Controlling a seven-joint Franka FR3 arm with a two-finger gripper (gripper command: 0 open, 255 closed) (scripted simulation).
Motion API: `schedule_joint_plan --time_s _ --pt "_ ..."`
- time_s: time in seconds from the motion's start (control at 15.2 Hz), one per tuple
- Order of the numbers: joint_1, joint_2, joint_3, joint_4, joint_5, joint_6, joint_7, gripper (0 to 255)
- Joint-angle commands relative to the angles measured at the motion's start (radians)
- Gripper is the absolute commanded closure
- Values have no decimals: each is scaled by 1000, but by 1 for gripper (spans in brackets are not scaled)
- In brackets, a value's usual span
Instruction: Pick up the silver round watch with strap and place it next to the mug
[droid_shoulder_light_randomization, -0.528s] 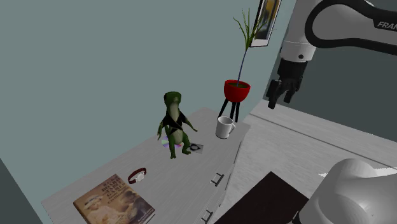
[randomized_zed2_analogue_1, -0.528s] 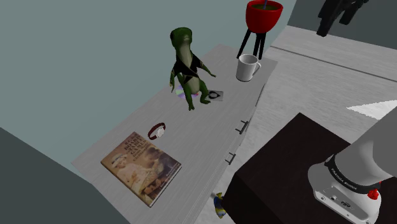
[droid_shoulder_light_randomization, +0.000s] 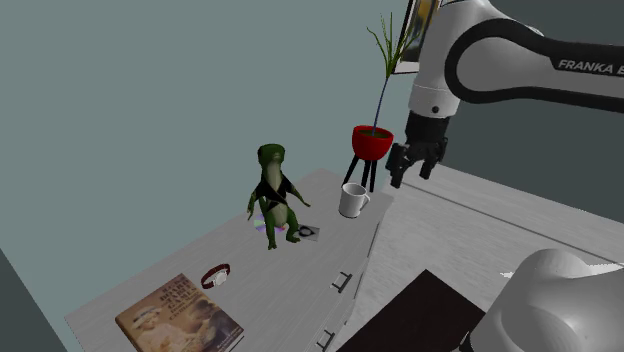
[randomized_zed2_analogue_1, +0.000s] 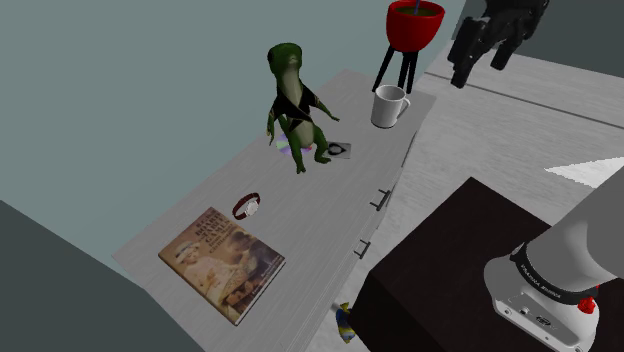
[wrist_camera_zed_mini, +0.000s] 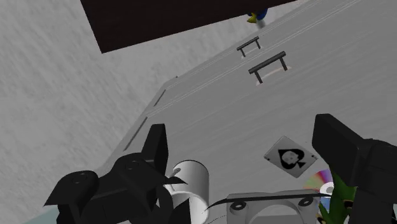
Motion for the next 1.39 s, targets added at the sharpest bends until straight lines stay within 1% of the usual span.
schedule_joint_plan --time_s 0.0,0.4,0.73,1.06,1.32 --pt "5 26 41 -11 30 40 60 0" --pt "14 145 165 -18 99 174 232 0" --pt "10 283 267 16 125 287 377 0" --pt "-7 452 368 86 106 391 532 0" --pt "-20 609 440 168 48 459 672 0"
